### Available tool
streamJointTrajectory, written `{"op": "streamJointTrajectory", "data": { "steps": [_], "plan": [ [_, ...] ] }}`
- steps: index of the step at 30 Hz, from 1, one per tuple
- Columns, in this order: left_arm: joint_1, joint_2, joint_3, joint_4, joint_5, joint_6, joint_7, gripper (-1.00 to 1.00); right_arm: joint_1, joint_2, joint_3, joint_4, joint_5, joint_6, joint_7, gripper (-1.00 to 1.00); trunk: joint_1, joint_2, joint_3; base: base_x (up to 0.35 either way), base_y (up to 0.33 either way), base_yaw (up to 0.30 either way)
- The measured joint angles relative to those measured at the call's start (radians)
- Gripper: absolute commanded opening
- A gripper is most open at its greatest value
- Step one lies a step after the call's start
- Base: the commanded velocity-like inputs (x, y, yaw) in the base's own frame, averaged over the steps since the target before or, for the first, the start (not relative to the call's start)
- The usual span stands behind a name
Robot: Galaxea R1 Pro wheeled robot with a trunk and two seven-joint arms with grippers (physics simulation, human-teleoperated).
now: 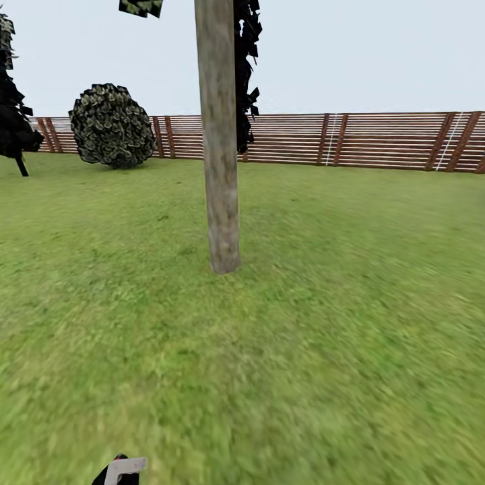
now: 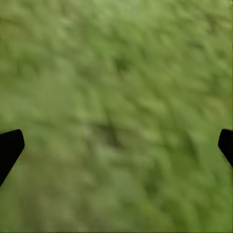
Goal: In the garden, pick up the pesticide atomizer on the floor and spray pesticide onto both trees until each tree trunk is fully covered.
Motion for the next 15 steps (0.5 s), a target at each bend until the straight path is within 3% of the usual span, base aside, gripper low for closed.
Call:
{"op": "streamJointTrajectory", "data": {
  "steps": [15],
  "plan": [
    [0.005,-0.001,0.0,-0.004,0.001,0.0,0.0,-1.0,0.0,0.0,0.0,0.0,0.0,0.0,-0.001,1.0,0.0,0.0,0.0,0.339,0.0,0.0]
  ]
}}
